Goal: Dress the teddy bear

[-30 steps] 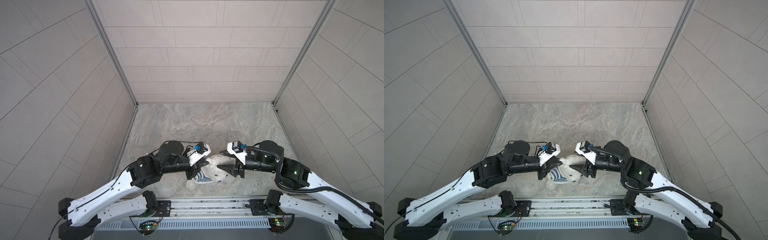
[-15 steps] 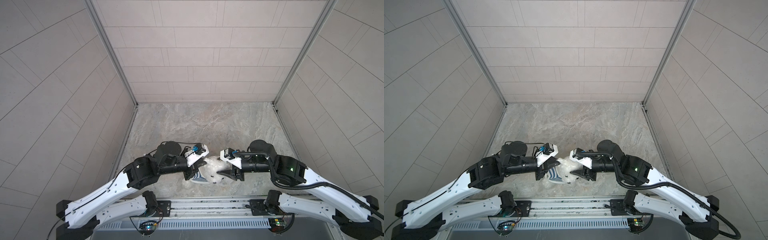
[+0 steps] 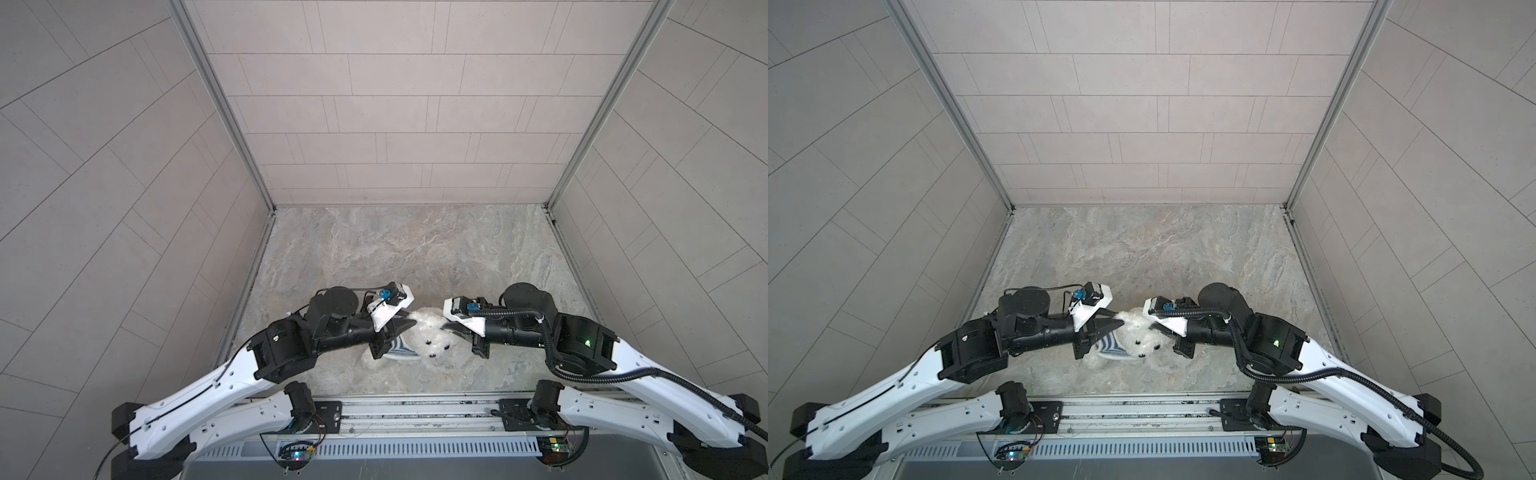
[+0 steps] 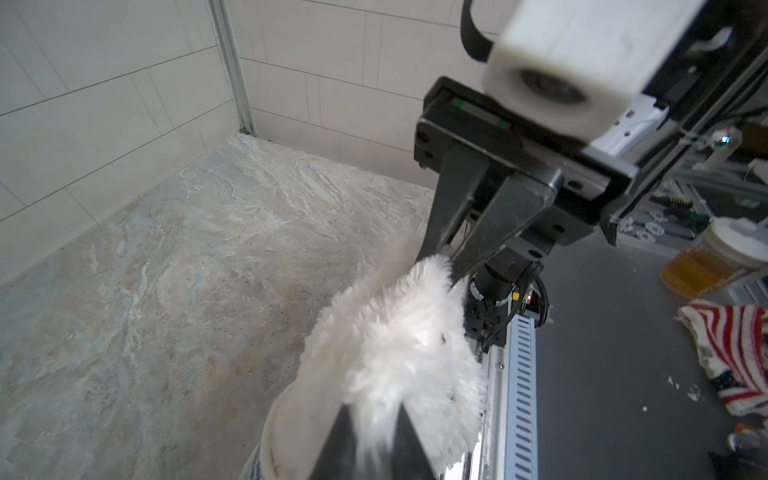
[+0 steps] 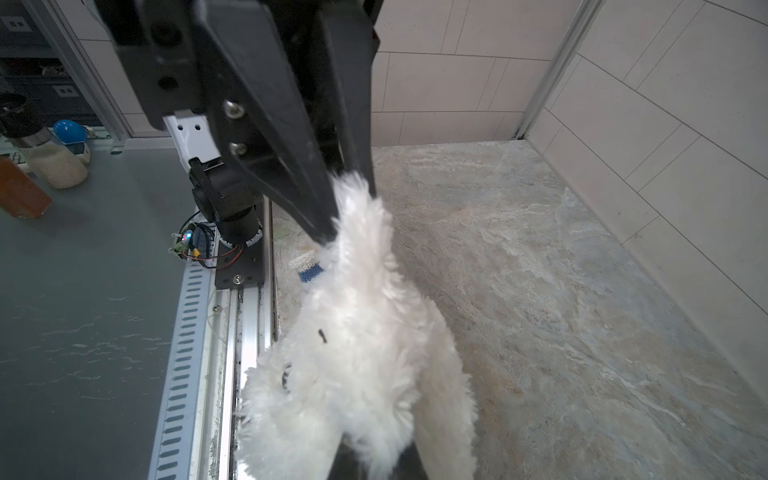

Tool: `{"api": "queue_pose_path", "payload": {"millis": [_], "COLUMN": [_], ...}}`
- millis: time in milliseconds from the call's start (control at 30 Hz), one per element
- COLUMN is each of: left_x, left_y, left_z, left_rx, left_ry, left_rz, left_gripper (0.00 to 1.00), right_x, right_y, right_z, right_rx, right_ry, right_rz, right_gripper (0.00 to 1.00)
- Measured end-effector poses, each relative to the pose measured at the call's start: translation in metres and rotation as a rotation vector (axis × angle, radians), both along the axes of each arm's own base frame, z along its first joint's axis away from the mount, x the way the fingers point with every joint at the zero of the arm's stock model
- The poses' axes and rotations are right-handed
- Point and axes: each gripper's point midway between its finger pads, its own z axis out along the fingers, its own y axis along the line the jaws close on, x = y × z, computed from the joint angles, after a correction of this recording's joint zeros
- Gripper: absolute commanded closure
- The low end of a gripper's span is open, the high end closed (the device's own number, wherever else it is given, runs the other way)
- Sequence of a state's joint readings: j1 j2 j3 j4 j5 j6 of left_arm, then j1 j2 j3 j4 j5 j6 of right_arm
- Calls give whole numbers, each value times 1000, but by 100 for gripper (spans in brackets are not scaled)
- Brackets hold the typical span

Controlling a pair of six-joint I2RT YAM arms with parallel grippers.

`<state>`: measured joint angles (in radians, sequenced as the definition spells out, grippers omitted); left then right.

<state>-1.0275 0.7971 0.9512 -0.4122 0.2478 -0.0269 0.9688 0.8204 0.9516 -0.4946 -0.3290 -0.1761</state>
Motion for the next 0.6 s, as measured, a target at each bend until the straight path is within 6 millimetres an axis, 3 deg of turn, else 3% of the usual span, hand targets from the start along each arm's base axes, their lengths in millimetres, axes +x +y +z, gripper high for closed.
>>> {"api": "queue_pose_path", "payload": {"millis": [67, 167, 233, 400, 533, 600], "left_x": [2, 9, 15, 35, 54, 61], "left_y": [6, 16, 24, 53, 84, 97], "left_z": [4, 10, 12, 15, 17, 8], "left_rx": [-25, -48, -46, -80, -171, -221], "left_ry": [9, 19, 40, 122, 206, 261], "left_rz": [38, 108, 164, 323, 475, 534], "left_gripper": [34, 47, 48, 47, 46, 45], "right_x": [1, 2, 2, 8, 29, 41], "right_y": [-1, -6, -11, -25, -35, -39], "right_z": [-10, -20, -22, -6, 10, 16], "right_rx": [-3, 28, 71, 172, 241, 277], "right_ry": [-11, -46, -83, -159, -132, -91], "right_rz": [-6, -22, -35, -91, -196, -249], "right_gripper": [100, 100, 100, 100, 100, 100]}}
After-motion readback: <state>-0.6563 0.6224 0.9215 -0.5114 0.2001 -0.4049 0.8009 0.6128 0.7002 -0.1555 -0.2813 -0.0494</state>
